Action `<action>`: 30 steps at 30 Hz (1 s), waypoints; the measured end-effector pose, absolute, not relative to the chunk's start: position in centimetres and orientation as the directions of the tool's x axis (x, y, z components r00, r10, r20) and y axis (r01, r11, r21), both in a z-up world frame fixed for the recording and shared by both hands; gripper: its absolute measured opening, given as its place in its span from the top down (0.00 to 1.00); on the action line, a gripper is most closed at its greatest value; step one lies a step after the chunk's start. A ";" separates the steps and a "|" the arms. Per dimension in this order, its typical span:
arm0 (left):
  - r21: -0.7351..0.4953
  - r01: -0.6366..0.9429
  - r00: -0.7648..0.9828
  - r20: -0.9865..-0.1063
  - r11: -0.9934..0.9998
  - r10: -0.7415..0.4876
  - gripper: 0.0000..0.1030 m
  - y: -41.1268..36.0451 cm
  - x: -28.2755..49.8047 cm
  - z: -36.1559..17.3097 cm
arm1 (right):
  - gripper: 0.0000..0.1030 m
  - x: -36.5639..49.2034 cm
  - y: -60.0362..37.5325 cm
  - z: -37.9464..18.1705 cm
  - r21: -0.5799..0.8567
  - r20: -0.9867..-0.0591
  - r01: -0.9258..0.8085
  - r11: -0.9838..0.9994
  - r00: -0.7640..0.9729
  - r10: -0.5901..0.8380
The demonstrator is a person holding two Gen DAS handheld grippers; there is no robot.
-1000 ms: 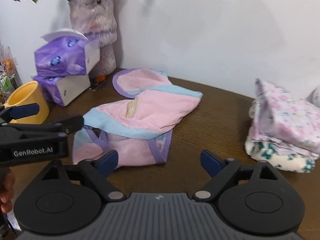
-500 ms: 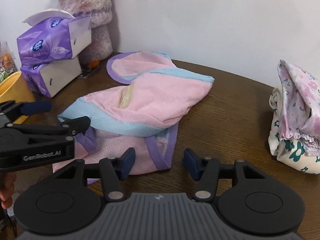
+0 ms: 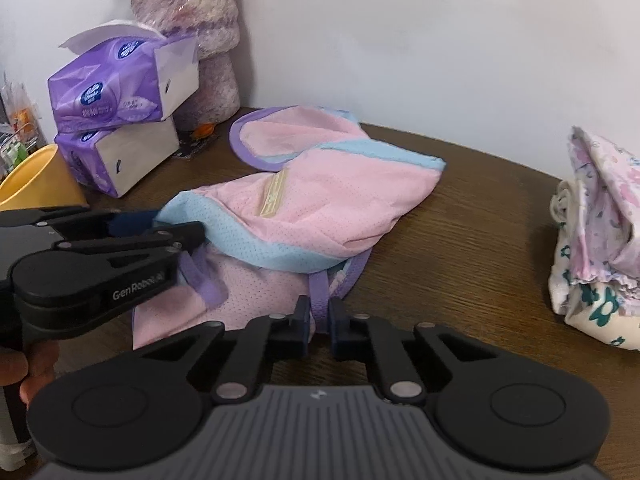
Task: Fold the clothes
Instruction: 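Grasp the garment edge with the left gripper while the right gripper grasps another edge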
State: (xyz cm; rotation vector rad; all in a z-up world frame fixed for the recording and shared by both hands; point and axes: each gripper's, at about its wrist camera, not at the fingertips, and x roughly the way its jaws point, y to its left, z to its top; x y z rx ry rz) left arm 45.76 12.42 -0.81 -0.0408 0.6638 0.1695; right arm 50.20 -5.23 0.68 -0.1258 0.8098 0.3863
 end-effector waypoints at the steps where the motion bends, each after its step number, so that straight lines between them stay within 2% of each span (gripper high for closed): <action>1: 0.015 -0.179 0.774 -0.615 0.984 0.150 0.97 12.5 45.7 -0.8 | 0.93 50.1 -5.3 0.8 0.035 -0.722 -0.376 0.926 0.631 0.283; 8: 0.030 -0.175 0.818 -0.551 0.984 0.163 1.00 11.9 43.6 1.3 | 0.95 48.4 -6.4 2.8 0.074 -0.682 -0.351 0.933 0.665 0.304; 15: 0.079 -0.124 0.889 -0.435 0.989 0.146 1.00 9.1 38.3 7.9 | 0.96 43.3 -7.9 8.3 0.095 -0.605 -0.357 0.929 0.721 0.338; 30: 0.103 -0.096 0.987 -0.116 0.990 0.107 1.00 1.2 17.5 26.9 | 0.96 20.6 -14.6 28.4 0.056 -0.244 -0.335 0.940 0.909 0.338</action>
